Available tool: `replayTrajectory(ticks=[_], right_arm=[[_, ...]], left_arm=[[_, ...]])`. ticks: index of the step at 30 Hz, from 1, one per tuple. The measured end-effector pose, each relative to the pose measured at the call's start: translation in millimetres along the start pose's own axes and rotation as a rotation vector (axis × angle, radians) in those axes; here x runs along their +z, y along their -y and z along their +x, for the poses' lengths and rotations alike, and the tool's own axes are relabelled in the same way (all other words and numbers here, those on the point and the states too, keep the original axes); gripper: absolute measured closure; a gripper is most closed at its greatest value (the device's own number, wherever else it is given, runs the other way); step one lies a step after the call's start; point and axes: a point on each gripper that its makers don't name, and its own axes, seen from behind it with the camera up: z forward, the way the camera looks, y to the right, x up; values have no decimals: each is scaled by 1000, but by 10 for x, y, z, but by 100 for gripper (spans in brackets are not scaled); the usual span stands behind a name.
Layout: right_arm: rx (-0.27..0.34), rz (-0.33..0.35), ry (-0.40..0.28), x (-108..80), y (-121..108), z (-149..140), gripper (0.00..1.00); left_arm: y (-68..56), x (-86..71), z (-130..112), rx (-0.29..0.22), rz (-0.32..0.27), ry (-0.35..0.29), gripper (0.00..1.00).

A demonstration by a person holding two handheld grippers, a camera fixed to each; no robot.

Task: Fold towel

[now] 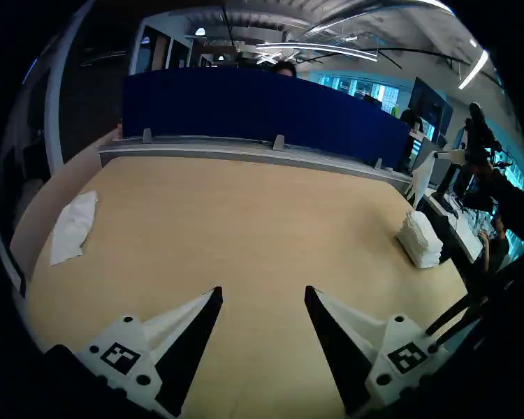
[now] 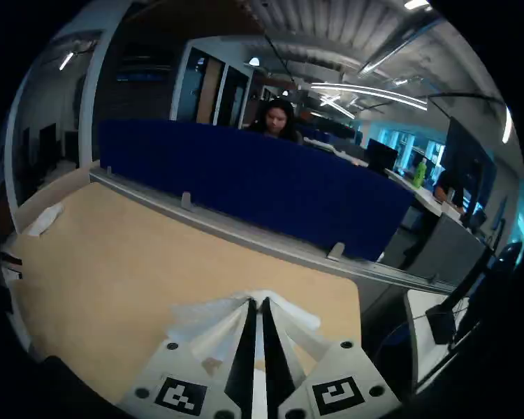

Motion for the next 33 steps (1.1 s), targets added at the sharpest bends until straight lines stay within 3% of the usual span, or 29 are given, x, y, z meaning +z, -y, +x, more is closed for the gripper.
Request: replayTrajectory(ticks=[18, 33], right_arm=[[2, 23, 5, 107, 59, -51, 94], [12, 10, 53, -133, 30, -421, 94]], left_arm=[[-108, 32, -25, 3, -1, 5, 13], [-158, 35, -21, 9, -10, 7, 13]])
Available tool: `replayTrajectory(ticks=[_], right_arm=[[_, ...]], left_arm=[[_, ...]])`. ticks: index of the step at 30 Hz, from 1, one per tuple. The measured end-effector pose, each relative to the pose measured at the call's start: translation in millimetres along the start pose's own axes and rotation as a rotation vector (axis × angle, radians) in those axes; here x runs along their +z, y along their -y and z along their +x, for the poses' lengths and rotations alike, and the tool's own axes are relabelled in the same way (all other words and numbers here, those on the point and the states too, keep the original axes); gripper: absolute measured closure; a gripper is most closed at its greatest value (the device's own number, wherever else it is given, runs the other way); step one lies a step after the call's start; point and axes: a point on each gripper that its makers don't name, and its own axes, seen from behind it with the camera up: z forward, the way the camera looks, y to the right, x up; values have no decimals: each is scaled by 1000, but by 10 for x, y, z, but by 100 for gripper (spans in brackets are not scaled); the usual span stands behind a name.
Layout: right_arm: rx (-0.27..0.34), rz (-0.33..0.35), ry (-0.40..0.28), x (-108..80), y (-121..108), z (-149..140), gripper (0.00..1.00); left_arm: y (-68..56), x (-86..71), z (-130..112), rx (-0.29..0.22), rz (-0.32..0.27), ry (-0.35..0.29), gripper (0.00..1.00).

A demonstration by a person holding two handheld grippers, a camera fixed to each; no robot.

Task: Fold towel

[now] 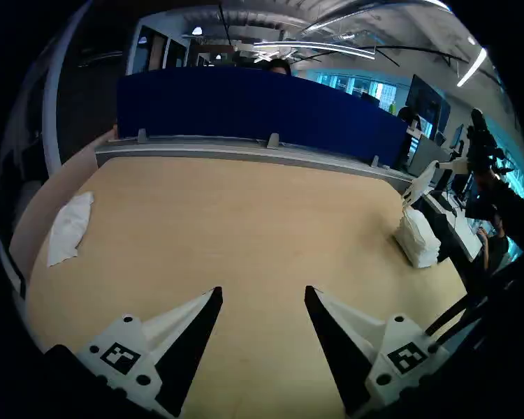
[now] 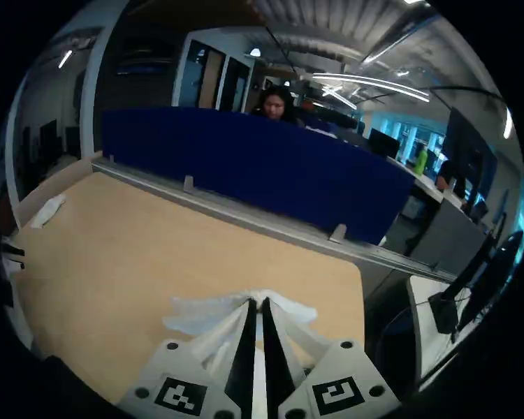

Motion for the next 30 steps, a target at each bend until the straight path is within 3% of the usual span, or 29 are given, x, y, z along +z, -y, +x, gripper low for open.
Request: replayTrajectory(ticks=[12, 30], right_arm=[[53, -35, 71, -263, -187, -650, 94], [199, -88, 225, -336, -333, -1858, 94]], left_arm=[[-62, -7, -15, 11, -10, 4, 13], [-84, -33, -40, 30, -7, 10, 13]])
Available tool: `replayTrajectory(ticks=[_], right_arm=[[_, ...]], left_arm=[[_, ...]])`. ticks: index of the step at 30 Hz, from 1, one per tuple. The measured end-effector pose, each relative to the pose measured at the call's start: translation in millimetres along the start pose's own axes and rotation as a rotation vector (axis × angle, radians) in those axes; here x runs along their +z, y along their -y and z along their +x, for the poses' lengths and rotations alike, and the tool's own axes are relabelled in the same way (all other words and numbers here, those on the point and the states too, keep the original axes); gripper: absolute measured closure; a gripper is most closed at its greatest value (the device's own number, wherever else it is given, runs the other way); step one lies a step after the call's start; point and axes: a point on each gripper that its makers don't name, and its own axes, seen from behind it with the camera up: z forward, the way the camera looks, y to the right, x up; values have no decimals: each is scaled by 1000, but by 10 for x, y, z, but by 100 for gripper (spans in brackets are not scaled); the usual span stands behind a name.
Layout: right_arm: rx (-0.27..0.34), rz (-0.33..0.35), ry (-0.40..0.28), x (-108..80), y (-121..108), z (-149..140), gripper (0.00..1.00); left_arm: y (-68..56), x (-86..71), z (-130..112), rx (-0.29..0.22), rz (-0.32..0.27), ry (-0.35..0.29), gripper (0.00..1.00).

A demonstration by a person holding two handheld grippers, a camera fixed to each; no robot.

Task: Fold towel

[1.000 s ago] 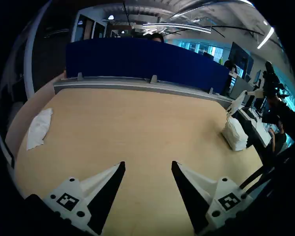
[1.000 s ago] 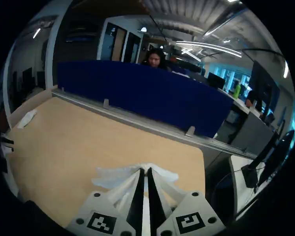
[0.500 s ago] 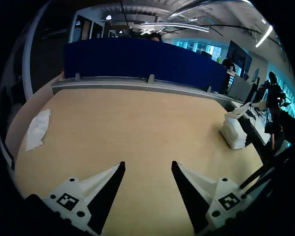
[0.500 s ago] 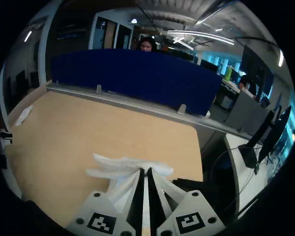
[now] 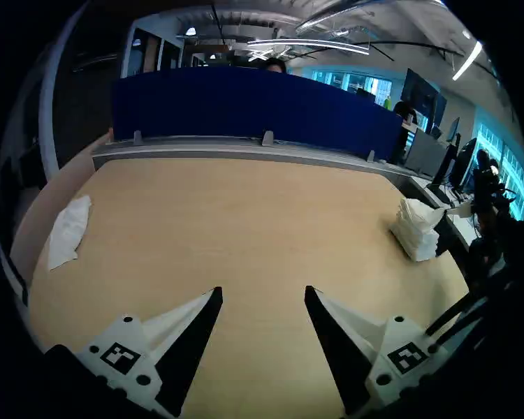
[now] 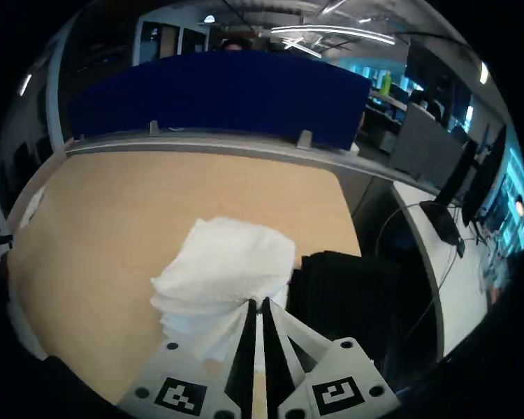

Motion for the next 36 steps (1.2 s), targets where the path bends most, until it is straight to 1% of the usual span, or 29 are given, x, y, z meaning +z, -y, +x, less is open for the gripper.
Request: replayTrajectory(ticks=[6, 10, 14, 18, 24, 28, 30, 31, 36], right_arm=[[57, -29, 74, 182, -84, -355, 94], [60, -50, 120, 294, -105, -558, 94], [61, -60, 154, 356, -109, -700, 94], [72, -66, 150, 375, -112, -730, 94], [76, -70, 133, 286, -98, -726, 88], [63, -88, 119, 206, -121, -742, 72], [58, -95, 114, 175, -135, -741, 57], [57, -96, 107, 163, -140, -724, 53], [55, -107, 65, 110, -153, -605, 40]], left_arm=[[-16, -1, -26, 13, 1, 4, 13], [-31, -18, -37, 17, 0, 6, 13], [-41, -41, -42, 20, 0, 7, 13], [-44, -56, -40, 23, 0, 6, 13], [-40, -49, -32, 22, -1, 5, 13], [-48, -43, -26, 24, -5, 5, 13], [-56, -42, -23, 26, -7, 5, 13], [-61, -40, -22, 26, -9, 5, 13], [-80, -30, -13, 29, -14, 5, 13]])
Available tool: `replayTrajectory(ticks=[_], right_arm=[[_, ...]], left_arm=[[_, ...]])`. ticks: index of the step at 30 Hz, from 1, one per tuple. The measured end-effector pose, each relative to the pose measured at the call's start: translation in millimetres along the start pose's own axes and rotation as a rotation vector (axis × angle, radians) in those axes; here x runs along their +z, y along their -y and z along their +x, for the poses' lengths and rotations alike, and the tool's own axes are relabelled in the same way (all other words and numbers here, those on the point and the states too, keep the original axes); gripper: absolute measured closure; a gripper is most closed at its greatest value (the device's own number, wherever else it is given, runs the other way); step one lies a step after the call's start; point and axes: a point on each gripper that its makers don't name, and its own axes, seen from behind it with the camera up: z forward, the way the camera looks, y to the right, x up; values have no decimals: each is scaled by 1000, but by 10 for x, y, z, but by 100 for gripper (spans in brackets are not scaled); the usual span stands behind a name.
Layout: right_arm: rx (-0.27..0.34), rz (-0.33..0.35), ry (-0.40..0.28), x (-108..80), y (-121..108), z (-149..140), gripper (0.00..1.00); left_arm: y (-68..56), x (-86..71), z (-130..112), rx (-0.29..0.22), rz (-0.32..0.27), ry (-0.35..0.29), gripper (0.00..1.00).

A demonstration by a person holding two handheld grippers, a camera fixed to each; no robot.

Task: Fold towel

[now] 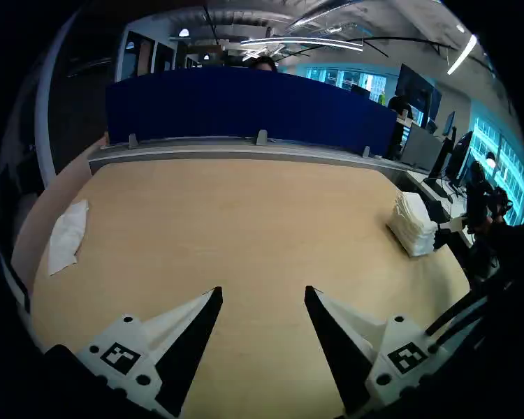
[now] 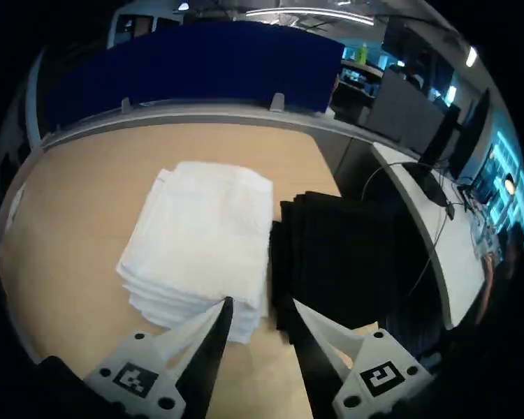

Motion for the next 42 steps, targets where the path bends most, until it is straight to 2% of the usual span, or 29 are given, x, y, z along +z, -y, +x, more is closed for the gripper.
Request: replayTrajectory(ticks=[6, 10, 15, 20, 26, 32, 36, 39, 42], right_arm=[[7, 30, -58, -54, 133, 235, 9], [18, 67, -83, -18, 306, 378, 0], [10, 110, -89, 76, 537, 437, 0], [-24, 129, -50, 194, 665, 285, 0], [-44, 139, -9, 305, 721, 100, 0], [-48, 142, -3, 334, 720, 84, 0], [-55, 148, -36, 266, 723, 253, 0], [-54, 147, -71, 253, 696, 482, 0], [-41, 147, -97, 318, 655, 730, 0]], left_arm=[[-1, 3, 12, 0, -1, -1, 13], [14, -5, 14, -4, 2, -3, 13], [46, -30, 18, -5, 10, -5, 13], [93, -53, 20, -9, 20, -9, 13], [144, -58, -1, -16, 32, -6, 13], [147, -35, 0, -14, 33, -5, 13], [139, -23, 18, -17, 32, -6, 13], [136, -16, 26, -19, 32, -7, 13], [147, -15, 25, -19, 38, -6, 13]])
